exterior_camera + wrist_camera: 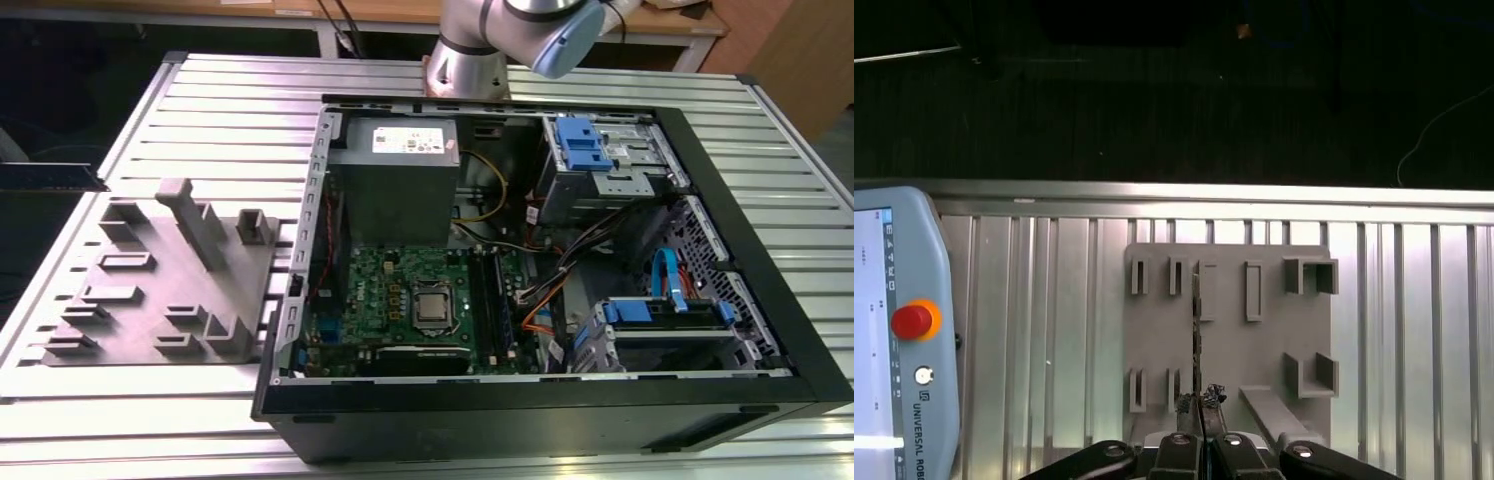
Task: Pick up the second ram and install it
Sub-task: 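Pick up the second ram and move it above second insertion slot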
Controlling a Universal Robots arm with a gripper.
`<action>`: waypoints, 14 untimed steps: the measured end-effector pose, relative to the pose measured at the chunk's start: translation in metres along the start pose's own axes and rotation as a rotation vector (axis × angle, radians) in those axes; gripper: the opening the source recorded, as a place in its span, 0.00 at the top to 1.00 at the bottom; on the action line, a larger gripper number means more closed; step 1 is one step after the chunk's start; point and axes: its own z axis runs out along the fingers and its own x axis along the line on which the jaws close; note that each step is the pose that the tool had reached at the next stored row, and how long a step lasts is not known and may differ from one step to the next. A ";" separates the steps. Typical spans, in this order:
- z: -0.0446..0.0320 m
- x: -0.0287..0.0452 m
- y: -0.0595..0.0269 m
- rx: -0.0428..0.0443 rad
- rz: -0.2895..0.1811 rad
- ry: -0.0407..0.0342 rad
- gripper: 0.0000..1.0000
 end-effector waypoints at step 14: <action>-0.0013 0.0000 -0.0308 -0.0002 0.000 -0.0001 0.92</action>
